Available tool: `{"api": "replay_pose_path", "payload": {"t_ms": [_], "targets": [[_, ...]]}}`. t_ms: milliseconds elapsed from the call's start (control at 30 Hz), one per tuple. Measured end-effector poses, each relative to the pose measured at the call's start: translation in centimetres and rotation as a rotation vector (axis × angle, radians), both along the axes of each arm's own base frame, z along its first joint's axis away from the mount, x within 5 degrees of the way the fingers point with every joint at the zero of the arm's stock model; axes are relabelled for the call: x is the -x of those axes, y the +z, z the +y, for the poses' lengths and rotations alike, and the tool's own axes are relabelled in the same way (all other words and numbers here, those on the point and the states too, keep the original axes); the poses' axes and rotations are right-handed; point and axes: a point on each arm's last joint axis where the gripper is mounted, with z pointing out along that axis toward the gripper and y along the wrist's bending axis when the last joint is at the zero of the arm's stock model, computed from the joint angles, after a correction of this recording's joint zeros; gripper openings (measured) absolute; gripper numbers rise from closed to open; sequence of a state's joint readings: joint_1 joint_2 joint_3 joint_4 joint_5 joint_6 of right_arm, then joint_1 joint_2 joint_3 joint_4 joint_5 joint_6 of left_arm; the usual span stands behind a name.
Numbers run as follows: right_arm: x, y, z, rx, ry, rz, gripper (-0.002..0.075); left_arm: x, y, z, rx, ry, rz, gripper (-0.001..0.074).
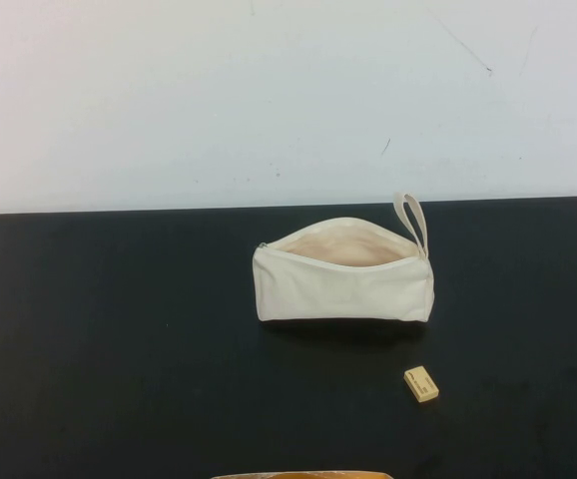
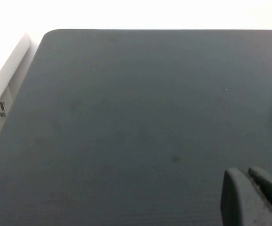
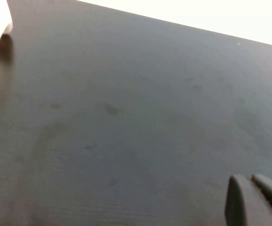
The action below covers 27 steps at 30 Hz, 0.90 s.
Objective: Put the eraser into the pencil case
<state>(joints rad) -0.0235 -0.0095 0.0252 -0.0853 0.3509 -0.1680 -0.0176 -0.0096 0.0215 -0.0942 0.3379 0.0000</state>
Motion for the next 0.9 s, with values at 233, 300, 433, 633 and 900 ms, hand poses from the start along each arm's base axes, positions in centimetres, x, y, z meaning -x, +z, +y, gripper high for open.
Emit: {"api": "replay_pose_path", "payload": {"t_ms": [233,300,433,633,900], "targets": [[0.0,0.0,0.0,0.004,0.000,0.000,-0.0001,0.0,0.0,0.0,0.000,0.000,0.000,-0.0002],[0.0,0.0,0.0,0.004,0.000,0.000,-0.0001,0.0,0.0,0.0,0.000,0.000,0.000,-0.0002],[0.0,0.0,0.0,0.009,0.000,-0.002,-0.0001,0.0,0.0,0.0,0.000,0.000,0.000,-0.0002],[-0.2,0.6,0.0,0.039,0.007,-0.079,-0.0001,0.0,0.0,0.0,0.000,0.000,0.000,-0.0002],[-0.4,4.5,0.3,0.060,0.044,-0.514,-0.0001,0.0,0.0,0.0,0.000,0.000,0.000,-0.0002]]}}
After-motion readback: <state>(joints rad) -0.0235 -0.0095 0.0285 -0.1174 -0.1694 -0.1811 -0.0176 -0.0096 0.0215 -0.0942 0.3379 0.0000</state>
